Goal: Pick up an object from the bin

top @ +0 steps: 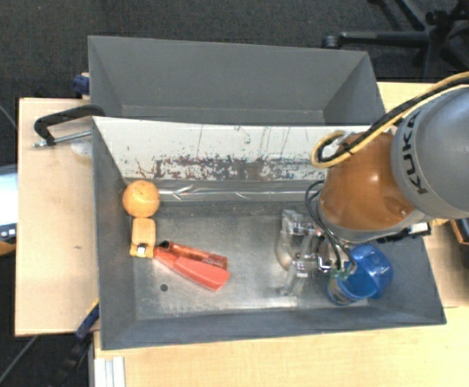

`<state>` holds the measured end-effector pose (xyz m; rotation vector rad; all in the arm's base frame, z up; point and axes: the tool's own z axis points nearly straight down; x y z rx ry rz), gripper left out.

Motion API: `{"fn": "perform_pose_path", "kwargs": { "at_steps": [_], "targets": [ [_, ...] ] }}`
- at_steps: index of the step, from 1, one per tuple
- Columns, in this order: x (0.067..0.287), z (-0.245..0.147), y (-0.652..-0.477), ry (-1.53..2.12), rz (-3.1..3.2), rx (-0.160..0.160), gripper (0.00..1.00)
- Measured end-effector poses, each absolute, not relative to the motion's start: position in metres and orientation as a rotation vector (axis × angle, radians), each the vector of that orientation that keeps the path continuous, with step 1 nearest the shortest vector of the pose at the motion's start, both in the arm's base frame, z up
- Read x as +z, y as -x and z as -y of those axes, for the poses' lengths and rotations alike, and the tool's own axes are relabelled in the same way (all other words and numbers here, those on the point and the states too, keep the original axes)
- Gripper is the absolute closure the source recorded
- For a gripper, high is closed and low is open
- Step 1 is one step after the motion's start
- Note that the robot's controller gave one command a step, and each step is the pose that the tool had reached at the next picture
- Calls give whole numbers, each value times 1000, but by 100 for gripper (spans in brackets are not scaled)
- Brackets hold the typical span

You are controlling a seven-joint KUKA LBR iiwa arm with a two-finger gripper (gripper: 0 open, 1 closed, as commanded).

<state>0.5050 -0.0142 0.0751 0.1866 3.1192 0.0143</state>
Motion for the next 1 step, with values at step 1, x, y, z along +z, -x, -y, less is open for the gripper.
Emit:
{"fn": "perform_pose_path", "kwargs": {
  "at_steps": [1],
  "targets": [
    [75, 36, -509, -63, -3117, 18, 0]
  ]
}}
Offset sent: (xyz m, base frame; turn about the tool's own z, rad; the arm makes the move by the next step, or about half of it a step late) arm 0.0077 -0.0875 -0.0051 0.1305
